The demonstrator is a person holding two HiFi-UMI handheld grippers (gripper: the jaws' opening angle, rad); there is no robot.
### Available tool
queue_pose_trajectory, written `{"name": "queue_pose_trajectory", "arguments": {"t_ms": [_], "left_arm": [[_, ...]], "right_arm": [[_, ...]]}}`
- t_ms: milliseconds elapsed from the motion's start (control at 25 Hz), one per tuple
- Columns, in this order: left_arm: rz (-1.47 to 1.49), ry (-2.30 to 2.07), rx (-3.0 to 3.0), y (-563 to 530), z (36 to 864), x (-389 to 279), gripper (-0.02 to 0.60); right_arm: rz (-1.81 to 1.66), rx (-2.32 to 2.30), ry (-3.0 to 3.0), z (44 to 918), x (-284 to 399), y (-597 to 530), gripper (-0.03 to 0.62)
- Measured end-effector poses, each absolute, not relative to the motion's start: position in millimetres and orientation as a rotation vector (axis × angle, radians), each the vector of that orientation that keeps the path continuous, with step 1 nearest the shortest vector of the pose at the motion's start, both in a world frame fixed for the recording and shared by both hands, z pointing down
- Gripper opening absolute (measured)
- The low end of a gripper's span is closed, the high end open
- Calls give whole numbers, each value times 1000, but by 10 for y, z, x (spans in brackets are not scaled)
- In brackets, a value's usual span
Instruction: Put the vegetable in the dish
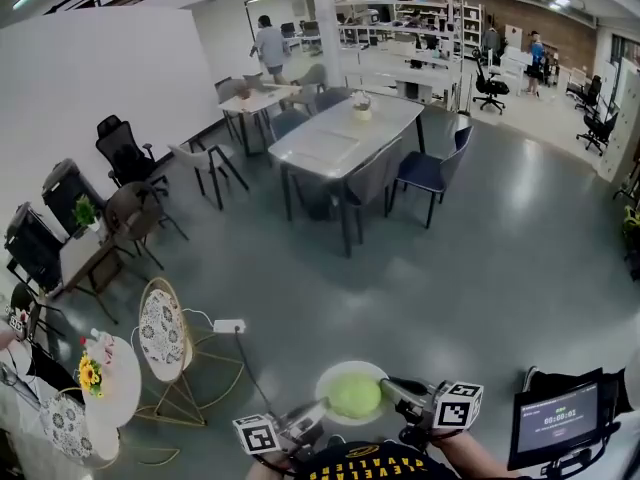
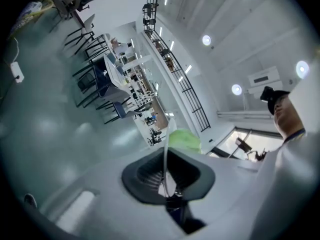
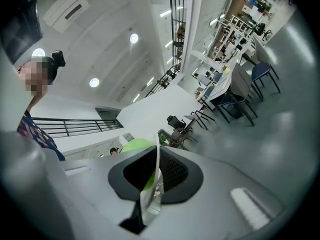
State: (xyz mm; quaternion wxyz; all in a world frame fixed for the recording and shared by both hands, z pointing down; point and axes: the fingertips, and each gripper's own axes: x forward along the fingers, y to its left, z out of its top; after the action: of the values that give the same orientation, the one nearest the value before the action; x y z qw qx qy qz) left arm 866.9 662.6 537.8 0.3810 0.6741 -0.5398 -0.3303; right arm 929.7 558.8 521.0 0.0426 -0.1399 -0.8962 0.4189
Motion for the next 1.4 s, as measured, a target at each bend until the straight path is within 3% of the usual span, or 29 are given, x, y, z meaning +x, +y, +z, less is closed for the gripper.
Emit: {"name": "queue_pose_trajectory", "arguments": {"t_ms": [520,880,1400], "left_arm": [[-926,-1577,1477,6980,5673,8613,14],[-950,-1541,1505,6837,5770,7673,14],[-1011,-1500,1551,7319,5590,5641,14]], "right_arm": [[1287,-709,-2515,5518,8957,5804,21],[1228,-648,-2520,5524,8026,5642,21],[1166,-621,-2525,5308,6014,6186,20]]}}
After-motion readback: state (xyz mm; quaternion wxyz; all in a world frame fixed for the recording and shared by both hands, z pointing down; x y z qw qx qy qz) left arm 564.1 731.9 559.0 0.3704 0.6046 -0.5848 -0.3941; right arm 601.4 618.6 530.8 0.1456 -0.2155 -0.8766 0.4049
